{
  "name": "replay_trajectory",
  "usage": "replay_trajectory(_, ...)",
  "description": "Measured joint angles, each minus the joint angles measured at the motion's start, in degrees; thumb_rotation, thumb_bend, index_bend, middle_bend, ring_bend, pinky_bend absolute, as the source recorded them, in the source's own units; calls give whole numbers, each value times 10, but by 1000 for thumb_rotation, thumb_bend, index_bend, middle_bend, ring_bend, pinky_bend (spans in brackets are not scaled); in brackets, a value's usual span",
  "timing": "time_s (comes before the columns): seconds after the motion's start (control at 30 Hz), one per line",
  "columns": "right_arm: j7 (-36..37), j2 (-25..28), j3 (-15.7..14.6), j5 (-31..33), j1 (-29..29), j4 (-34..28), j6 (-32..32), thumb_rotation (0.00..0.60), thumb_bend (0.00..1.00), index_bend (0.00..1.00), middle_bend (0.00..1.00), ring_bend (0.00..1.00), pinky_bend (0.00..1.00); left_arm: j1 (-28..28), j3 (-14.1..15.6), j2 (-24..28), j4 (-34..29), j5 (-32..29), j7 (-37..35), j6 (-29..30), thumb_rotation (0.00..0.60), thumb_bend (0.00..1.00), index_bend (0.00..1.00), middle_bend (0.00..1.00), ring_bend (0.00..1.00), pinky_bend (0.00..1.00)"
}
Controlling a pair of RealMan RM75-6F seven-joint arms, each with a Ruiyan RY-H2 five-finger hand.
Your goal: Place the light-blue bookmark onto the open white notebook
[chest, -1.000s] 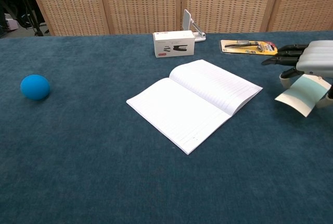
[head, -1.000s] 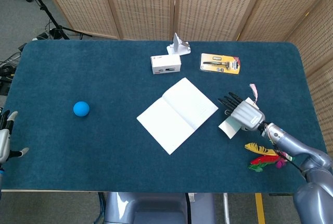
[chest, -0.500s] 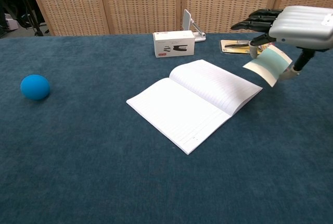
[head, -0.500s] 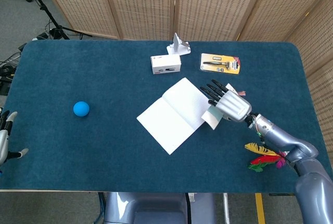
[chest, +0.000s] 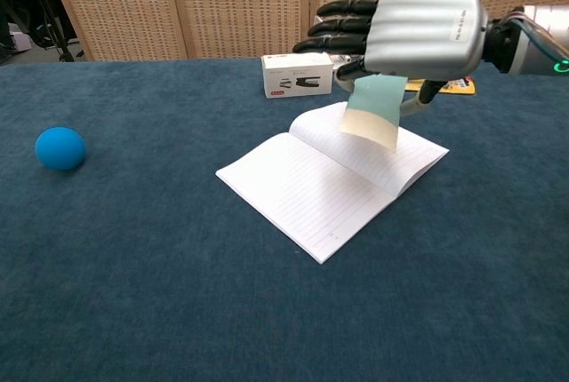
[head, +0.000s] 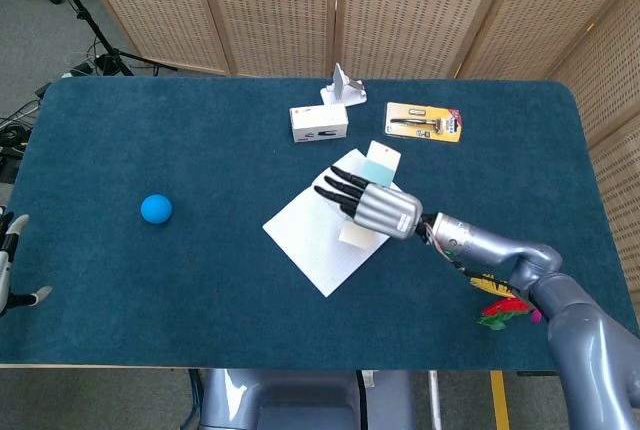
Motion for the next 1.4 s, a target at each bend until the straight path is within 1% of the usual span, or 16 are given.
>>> replay_trajectory(0.13, -27, -12, -25, -53, 35, 45, 14, 600, 205, 588, 0, 0, 0, -3, -2, -1, 4, -8, 0, -9, 600, 0, 0, 0, 0, 0)
replay_trajectory(0.33, -33, -42, -54, -92, 66, 118, 26, 600, 272, 588, 0, 0, 0, -8, -6, -2, 9, -21, 2, -18, 600, 0, 0, 0, 0, 0)
replay_trajectory(0.47, -38, -65, -81, -116, 86, 160, 22, 600, 311, 588, 0, 0, 0, -12, -9, -3, 12, -32, 4, -25, 600, 0, 0, 0, 0, 0)
replay_trajectory(0.67, -35, -90, -106, -133, 102, 184, 13, 600, 311, 588, 0, 0, 0, -17, -11, -6, 17, -42, 8, -35, 600, 0, 0, 0, 0, 0)
replay_trajectory(0.83, -31, -109, -117, -134, 109, 198, 7, 600, 316, 587, 0, 0, 0, -20, -14, -6, 19, -50, 10, -40, 600, 0, 0, 0, 0, 0)
replay_trajectory(0.87, -30, -112, -119, -134, 110, 201, 6, 600, 324, 544, 0, 0, 0, -20, -14, -6, 19, -50, 11, -40, 600, 0, 0, 0, 0, 0)
replay_trajectory(0.9, -30, -114, -121, -135, 110, 203, 6, 600, 327, 464, 0, 0, 0, -20, -14, -6, 19, -51, 11, -40, 600, 0, 0, 0, 0, 0)
replay_trajectory(0.97, -29, -119, -126, -135, 111, 207, 6, 600, 290, 124, 0, 0, 0, -20, -13, -7, 20, -51, 11, -40, 600, 0, 0, 0, 0, 0)
replay_trajectory(1.0, -28, -121, -127, -134, 111, 208, 6, 600, 263, 43, 0, 0, 0, -20, -13, -8, 21, -52, 12, -41, 600, 0, 0, 0, 0, 0)
replay_trajectory(1.03, -28, -122, -127, -133, 111, 208, 6, 600, 217, 0, 0, 0, 0, -21, -13, -8, 21, -52, 13, -41, 600, 0, 0, 0, 0, 0)
replay_trajectory(1.07, -28, -123, -126, -130, 111, 208, 6, 600, 186, 0, 0, 0, 0, -21, -13, -8, 21, -52, 13, -41, 600, 0, 0, 0, 0, 0)
replay_trajectory(1.13, -30, -125, -121, -122, 109, 207, 7, 600, 156, 0, 0, 0, 0, -21, -13, -8, 20, -53, 15, -41, 600, 0, 0, 0, 0, 0)
replay_trajectory(1.27, -39, -122, -104, -99, 106, 200, 22, 600, 156, 0, 0, 0, 0, -22, -12, -7, 17, -52, 15, -41, 600, 0, 0, 0, 0, 0)
replay_trajectory(1.33, -42, -114, -103, -97, 106, 195, 29, 600, 161, 0, 0, 0, 0, -21, -11, -6, 16, -49, 12, -41, 600, 0, 0, 0, 0, 0)
replay_trajectory(1.4, -44, -102, -100, -91, 103, 186, 40, 600, 209, 0, 0, 0, 0, -20, -10, -4, 14, -45, 8, -39, 600, 0, 0, 0, 0, 0)
